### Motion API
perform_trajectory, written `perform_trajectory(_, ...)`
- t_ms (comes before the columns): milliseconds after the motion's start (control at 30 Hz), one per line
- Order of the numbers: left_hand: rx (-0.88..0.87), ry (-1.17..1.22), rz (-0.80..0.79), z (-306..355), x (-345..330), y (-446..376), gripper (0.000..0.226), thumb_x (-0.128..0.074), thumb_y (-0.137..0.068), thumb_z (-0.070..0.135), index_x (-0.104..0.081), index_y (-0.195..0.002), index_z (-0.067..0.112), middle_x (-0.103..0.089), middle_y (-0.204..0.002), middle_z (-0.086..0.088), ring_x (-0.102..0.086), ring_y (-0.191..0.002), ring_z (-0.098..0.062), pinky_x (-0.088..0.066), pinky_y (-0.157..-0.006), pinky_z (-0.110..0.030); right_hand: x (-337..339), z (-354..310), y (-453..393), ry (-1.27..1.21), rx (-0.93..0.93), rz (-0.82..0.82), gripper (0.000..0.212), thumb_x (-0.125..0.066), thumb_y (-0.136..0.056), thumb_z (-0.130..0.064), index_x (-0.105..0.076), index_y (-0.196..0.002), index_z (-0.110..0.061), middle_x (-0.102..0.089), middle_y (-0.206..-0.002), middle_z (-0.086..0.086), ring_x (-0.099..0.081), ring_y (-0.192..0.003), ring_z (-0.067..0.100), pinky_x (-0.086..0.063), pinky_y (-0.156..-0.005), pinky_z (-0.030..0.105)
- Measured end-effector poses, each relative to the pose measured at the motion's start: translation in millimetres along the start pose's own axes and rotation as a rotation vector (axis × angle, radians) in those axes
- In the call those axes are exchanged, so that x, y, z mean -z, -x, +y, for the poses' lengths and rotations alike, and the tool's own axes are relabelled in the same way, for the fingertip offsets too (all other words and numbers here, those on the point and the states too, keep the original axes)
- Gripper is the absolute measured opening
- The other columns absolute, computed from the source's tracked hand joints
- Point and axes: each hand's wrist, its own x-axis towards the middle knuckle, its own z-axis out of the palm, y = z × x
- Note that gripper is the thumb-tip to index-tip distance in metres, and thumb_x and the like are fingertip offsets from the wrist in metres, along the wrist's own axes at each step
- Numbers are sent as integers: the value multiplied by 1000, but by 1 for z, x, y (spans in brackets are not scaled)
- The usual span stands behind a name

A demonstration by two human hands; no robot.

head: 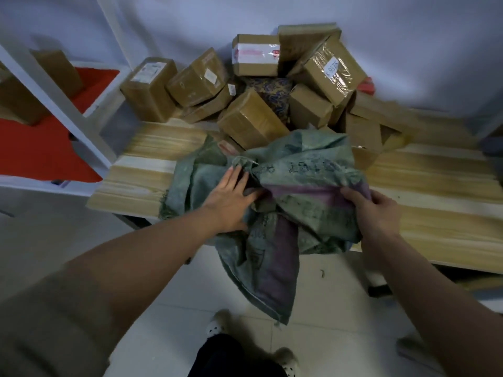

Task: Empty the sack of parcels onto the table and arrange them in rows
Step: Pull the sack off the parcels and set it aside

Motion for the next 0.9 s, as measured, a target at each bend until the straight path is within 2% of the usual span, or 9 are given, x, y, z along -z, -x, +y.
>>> perform_trajectory(100,-3,6,-61,-10,-5,-20,92,-47,-89,67,-6,-158,23,4,-164,-21,18,-147,-44,10,-119,-56,-1,-1,4,-31,61,-160,7,-75,-85,-19,-76,-88,-13,-73,-104,13,-69,-91,23,-57,-72,29)
perform_trajectory(267,-94,319,-45,-33,-27,-32,78,-51,-91,56,-24,-156,24,-11,-165,-7,17,-150,-31,11,-121,-49,-27,0,6,81,182,-300,25,-71,-88,-35,-75,-110,-24,-70,-120,3,-69,-106,17,-58,-88,30)
perform_trajectory(333,-96,654,24,-50,-29,-24,60,-56,-95,38,-39,-151,25,-27,-160,2,2,-152,-24,-1,-124,-44,-39,-2,7,184,272,-299,42,-67,-84,-53,-73,-116,-26,-66,-127,1,-63,-115,17,-54,-99,41)
perform_trajectory(433,211,1414,158,-74,-26,-9,33,-53,-98,12,-63,-129,19,-54,-142,-9,-49,-133,-29,-39,-110,-41,-65,-5,17,421,430,-279,48,-59,-92,-54,-65,-130,-26,-53,-142,0,-51,-130,18,-44,-108,43)
perform_trajectory(500,416,1741,210,-87,-25,-1,31,-57,-93,25,-68,-120,15,-67,-125,-12,-62,-118,-28,-45,-107,-39,-89,-6,31,592,527,-235,47,-54,-97,-48,-58,-138,-25,-46,-149,6,-43,-138,23,-39,-112,43)
perform_trajectory(600,462,2021,39,-105,-29,9,89,-68,-65,71,-61,-132,13,-67,-128,-5,-62,-120,-22,-39,-111,-42,-129,-9,52,792,602,-224,50,-48,-98,-51,-52,-142,-28,-39,-154,15,-40,-138,35,-37,-112,45)
perform_trajectory(700,465,1919,-9,-115,-37,18,91,-75,-62,74,-62,-130,15,-71,-121,-4,-67,-111,-19,-49,-101,-37,-162,-9,65,963,699,-301,55,-42,-97,-60,-46,-146,-33,-36,-156,13,-43,-136,39,-40,-108,49)
perform_trajectory(800,704,1661,264,-125,-53,20,55,-84,-74,37,-64,-116,9,-71,-110,-7,-68,-99,-22,-57,-87,-38,-187,-1,70,1197,689,-473,63,-39,-94,-66,-25,-152,-44,-21,-163,8,-33,-141,38,-33,-111,53)
perform_trajectory(900,929,1897,589,-140,-47,33,25,-67,-91,32,-59,-107,14,-68,-113,-11,-67,-102,-29,-55,-90,-43,-211,13,71,1331,591,-640,73,-41,-92,-70,-9,-154,-46,-5,-166,5,-23,-145,40,-24,-115,58)
